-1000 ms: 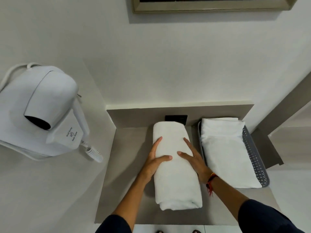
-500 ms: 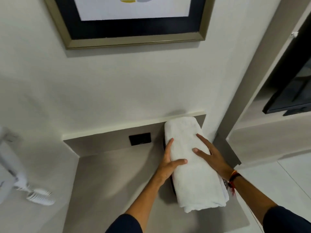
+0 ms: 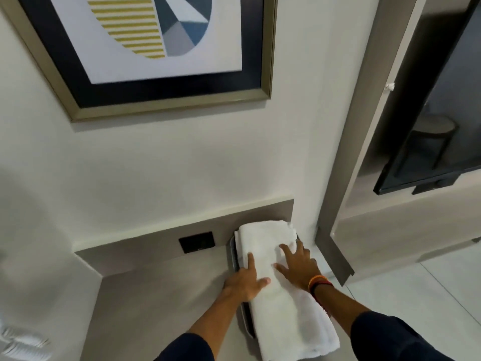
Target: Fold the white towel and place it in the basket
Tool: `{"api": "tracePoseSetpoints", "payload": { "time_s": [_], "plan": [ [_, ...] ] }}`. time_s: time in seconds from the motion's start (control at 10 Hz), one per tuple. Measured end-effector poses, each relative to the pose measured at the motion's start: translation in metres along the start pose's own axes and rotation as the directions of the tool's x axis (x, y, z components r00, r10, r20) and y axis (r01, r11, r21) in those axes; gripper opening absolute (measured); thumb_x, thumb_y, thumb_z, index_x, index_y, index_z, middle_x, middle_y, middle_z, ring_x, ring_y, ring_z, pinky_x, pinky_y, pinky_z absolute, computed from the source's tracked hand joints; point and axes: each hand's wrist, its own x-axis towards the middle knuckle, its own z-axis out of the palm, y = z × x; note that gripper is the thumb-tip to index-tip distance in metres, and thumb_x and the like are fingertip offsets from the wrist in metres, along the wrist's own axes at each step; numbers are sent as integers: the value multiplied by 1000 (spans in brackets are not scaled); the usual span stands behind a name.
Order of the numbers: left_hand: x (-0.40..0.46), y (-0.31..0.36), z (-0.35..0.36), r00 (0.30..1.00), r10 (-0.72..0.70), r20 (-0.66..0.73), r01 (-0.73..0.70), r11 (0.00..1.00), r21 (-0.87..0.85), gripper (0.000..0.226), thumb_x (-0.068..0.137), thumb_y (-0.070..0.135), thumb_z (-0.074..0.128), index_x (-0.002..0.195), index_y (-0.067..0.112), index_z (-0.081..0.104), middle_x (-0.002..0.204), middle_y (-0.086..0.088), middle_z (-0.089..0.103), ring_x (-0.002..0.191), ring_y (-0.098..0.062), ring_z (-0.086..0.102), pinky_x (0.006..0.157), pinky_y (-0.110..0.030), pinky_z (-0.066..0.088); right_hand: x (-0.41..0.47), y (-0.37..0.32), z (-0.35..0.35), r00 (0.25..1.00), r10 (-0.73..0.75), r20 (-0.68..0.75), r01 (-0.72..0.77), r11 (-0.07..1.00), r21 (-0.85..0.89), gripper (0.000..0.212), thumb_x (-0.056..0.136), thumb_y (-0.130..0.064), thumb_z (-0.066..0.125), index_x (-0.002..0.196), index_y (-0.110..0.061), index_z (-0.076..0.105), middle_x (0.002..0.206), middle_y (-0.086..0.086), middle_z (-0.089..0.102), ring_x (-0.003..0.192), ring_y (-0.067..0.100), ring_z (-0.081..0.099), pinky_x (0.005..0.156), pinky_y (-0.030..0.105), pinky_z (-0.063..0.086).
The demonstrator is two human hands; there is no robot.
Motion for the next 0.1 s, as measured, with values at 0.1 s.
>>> {"api": "tracePoseSetpoints", "payload": {
  "time_s": [0.1],
  "plan": [
    [-5,10,-65,955,75,-288,-59,996,64,91,99,61,41,162,16,-6,163,-15,32,144,-34,41,112,-50,43,18,-35,-55,988,-149,-41,147,988,-35,68,94,-64,46,151,-29,32,162,19,19,136,44,42,105,55,47]
  ]
}}
